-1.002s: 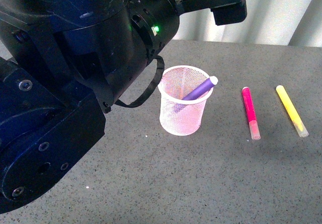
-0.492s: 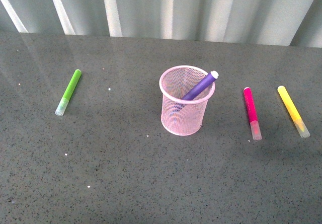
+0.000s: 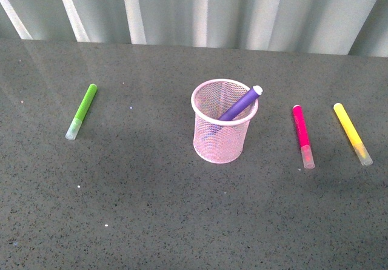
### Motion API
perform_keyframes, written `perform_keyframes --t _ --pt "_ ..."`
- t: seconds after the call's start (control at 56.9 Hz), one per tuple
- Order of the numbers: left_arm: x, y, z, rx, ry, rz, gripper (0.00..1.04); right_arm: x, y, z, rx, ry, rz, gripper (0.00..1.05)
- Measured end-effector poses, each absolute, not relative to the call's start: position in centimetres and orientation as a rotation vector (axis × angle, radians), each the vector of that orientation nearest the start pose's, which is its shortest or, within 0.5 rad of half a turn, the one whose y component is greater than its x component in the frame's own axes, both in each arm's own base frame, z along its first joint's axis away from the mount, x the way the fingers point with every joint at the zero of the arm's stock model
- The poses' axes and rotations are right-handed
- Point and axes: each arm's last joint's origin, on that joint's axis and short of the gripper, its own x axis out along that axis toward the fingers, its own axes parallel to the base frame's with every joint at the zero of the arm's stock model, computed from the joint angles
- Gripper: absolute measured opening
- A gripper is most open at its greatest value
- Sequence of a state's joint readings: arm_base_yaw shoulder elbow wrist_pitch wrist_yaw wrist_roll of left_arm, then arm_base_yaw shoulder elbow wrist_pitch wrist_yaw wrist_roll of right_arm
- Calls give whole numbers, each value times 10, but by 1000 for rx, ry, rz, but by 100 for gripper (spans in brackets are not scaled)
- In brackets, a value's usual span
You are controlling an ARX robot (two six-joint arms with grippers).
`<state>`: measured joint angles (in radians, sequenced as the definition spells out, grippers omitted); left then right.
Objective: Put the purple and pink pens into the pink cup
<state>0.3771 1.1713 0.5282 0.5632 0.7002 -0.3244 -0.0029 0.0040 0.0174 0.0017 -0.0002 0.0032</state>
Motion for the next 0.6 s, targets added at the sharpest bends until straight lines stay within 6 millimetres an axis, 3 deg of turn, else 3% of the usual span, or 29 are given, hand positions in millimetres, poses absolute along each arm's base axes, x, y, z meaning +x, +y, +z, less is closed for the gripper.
perform_keyframes --t 0.105,0.158,0.299,0.597 --pt "216 88 236 -400 137 -260 98 97 0 169 3 -15 -2 98" --pt "210 91 234 -328 88 -165 92 97 0 169 3 -15 -3 98" --pt "182 83 218 -101 8 1 67 97 0 169 3 -15 -2 98" --pt "153 42 194 -21 9 12 13 97 0 169 3 -15 -3 98"
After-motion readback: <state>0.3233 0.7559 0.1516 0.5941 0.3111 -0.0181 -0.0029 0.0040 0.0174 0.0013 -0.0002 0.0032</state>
